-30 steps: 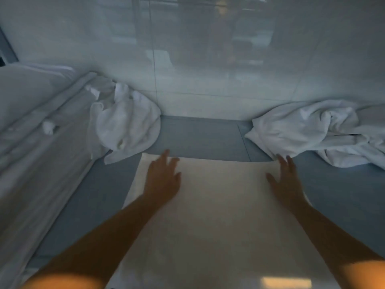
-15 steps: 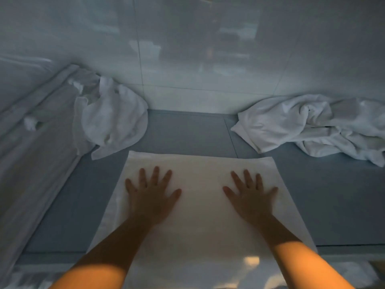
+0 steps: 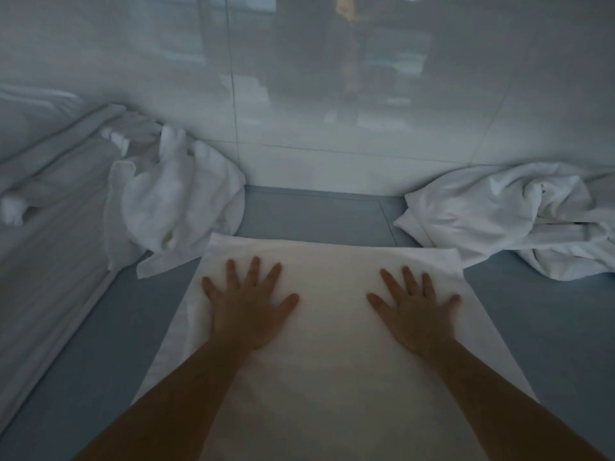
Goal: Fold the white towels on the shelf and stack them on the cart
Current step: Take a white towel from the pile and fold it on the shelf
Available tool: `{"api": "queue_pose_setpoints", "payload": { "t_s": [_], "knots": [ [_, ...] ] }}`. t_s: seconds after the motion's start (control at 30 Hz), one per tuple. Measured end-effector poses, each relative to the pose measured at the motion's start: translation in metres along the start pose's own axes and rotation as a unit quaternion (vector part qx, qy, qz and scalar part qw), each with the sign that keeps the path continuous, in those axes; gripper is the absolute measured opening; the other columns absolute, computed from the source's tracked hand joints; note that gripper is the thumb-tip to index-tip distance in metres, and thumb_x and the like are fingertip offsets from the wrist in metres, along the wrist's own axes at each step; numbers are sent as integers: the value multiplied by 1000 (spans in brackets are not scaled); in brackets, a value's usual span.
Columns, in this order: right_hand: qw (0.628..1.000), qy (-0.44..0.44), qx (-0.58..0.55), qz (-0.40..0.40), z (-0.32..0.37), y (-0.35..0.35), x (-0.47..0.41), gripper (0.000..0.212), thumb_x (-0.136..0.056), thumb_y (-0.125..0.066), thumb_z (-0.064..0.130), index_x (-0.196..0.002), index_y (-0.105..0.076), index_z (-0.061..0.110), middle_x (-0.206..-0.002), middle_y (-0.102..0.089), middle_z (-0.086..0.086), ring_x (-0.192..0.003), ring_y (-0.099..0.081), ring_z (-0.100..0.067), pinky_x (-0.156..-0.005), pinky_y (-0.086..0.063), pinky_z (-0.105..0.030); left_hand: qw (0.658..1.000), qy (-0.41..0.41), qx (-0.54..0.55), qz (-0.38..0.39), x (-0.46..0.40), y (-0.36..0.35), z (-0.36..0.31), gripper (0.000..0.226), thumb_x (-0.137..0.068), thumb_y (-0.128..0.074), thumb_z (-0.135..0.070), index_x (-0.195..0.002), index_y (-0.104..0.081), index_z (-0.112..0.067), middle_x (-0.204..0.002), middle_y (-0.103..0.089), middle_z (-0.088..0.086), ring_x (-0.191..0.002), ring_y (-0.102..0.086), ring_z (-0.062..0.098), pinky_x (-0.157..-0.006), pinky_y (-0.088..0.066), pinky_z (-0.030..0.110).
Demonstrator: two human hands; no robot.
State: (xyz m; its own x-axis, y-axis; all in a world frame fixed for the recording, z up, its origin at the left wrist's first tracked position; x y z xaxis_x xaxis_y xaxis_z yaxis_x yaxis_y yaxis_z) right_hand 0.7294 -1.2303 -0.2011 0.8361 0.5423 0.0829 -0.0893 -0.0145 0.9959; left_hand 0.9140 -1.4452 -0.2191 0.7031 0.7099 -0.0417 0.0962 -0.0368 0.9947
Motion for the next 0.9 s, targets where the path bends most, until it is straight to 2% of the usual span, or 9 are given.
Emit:
{"api": "queue_pose_setpoints", "payload": {
  "t_s": [0.1, 0.2, 0.3, 0.4, 0.57, 0.67, 0.73, 0.8, 0.9],
  "knots": [
    [1000, -1, -2, -13, 15, 5, -9, 63, -90, -15, 70, -148, -2, 47, -161, 0, 7, -147, 1, -25, -108, -4, -70, 1000, 3, -6, -1, 0, 0, -1, 82, -71, 5, -83, -146, 7, -49, -160, 7, -10, -146, 8, 33, -104, 2, 71],
    [984, 145, -16, -103, 75, -4, 0, 54, -96, -18, 57, -148, -8, 46, -160, -8, 10, -147, -1, -18, -109, -3, -68, 1000, 6, -8, -6, -2, -3, -1, 85, -67, 10, -83, -145, 8, -50, -160, 7, -10, -146, 8, 33, -104, 2, 71],
    [968, 238, -18, -76, 117, -16, 8, 56, -93, -12, 60, -147, -16, 46, -160, -10, 9, -147, -3, -17, -109, 5, -63, 1000, 5, -11, -13, -3, -8, 2, 86, -64, 15, -85, -144, 9, -52, -160, 7, -11, -146, 7, 32, -104, 1, 70],
    [988, 149, 6, -50, 69, -12, -14, 63, -89, -10, 69, -148, -6, 47, -160, 1, 10, -147, 2, -16, -113, 3, -57, 1000, 7, -17, -16, -6, -10, 3, 86, -64, 17, -85, -143, 9, -52, -160, 5, -12, -146, 4, 32, -103, -1, 71],
    [1000, -2, 11, 2, -46, 6, -19, 62, -94, -12, 64, -150, -2, 40, -161, 4, 5, -147, 3, -18, -117, -2, -52, 1000, 4, -22, -13, -6, -8, 4, 83, -67, 12, -85, -143, 7, -53, -160, 2, -13, -146, 2, 31, -103, -3, 71],
    [999, -27, 16, -6, -43, 15, -7, 61, -96, -14, 59, -152, -6, 34, -161, -1, 2, -148, -1, -21, -115, -3, -57, 1000, -3, -16, -18, -4, -5, 2, 79, -72, 8, -82, -145, 1, -52, -160, -2, -12, -146, -2, 31, -103, -4, 70],
    [999, 30, -1, -22, -11, 9, 9, 60, -95, -15, 60, -151, -8, 38, -161, -1, 5, -148, 0, -21, -114, 1, -59, 1000, -8, -23, -20, -1, -1, 0, 72, -80, -2, -76, -146, -9, -49, -160, -11, -9, -146, -8, 31, -106, -7, 66],
    [995, 95, -12, -31, 19, -4, 27, 63, -90, -10, 67, -149, -4, 45, -160, 3, 9, -147, 5, -18, -113, 4, -58, 998, -20, -20, -61, 6, 6, -2, 60, -90, -21, -64, -143, -34, -40, -153, -32, -3, -141, -25, 29, -108, -15, 59],
    [995, 93, -11, -22, 25, -8, 33, 64, -88, -6, 69, -147, 1, 47, -160, 6, 11, -147, 7, -18, -115, 3, -56, 989, -58, -17, -131, 19, 21, -6, 35, -96, -35, -32, -113, -64, -22, -122, -63, 1, -116, -52, 25, -110, -22, 49]
  ]
}}
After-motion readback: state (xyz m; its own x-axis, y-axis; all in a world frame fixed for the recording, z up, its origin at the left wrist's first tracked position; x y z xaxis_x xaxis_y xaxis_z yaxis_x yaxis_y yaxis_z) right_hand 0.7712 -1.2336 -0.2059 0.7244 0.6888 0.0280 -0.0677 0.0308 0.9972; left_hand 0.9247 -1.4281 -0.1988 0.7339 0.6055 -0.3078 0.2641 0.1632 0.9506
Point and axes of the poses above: each hand's wrist, its own x-axis away from the middle knuckle, its own y-axis out of the back of the hand, z = x × y, the point moved 1 cm from there along -x, towards the middle knuckle
